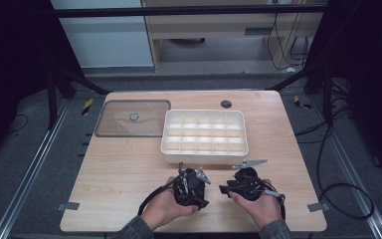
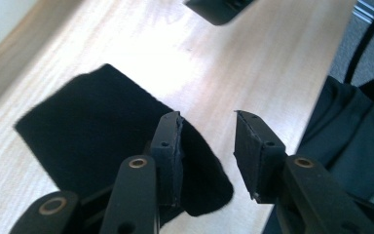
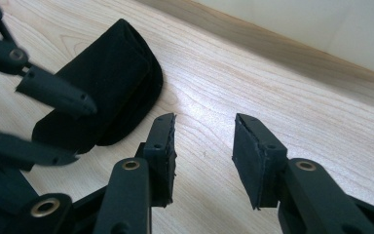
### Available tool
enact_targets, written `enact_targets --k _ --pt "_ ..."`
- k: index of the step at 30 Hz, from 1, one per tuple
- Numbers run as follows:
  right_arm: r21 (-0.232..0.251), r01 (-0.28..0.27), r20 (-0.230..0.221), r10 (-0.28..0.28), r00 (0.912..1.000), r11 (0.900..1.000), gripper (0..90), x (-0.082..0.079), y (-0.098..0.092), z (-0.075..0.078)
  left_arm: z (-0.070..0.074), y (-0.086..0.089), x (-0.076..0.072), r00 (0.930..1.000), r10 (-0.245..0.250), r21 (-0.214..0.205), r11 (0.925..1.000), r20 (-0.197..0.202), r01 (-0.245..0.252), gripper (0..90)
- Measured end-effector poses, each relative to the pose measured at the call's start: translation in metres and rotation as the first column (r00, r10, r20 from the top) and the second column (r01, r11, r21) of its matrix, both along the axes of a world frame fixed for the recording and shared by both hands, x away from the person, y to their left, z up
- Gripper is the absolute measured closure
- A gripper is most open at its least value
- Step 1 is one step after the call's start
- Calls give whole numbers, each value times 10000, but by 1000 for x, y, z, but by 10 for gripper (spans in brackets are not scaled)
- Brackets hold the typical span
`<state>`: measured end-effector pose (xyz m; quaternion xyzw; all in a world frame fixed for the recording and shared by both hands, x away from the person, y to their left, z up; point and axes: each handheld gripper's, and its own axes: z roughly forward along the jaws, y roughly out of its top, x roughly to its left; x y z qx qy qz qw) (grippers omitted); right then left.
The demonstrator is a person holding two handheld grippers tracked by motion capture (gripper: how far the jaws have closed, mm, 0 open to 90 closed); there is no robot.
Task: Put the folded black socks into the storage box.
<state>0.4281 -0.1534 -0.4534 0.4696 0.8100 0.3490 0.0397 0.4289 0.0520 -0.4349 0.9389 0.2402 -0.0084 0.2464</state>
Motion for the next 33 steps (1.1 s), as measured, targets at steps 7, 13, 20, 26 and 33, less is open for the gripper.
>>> enact_targets --k 7,13,20,26,33 --pt "-5 43 -44 -43 10000 10000 588 0 0 1 2 2 3 9999 124 -185 9998 36 -124 600" --pt "18 39 1 -39 10000 10000 575 0 1 2 7 5 4 9994 273 -380 9989 196 -266 571" --pt "35 87 -20 -87 10000 10000 562 0 1 4 15 8 5 9984 415 -583 9975 378 -392 547" --pt "56 115 -19 -115 9999 9999 523 -2 4 8 25 26 13 9870 1159 -437 9928 1114 -1117 374" --pt "-396 194 -94 -198 9998 9990 389 -7 17 14 11 84 29 9478 2963 -1040 9529 1176 -2849 109"
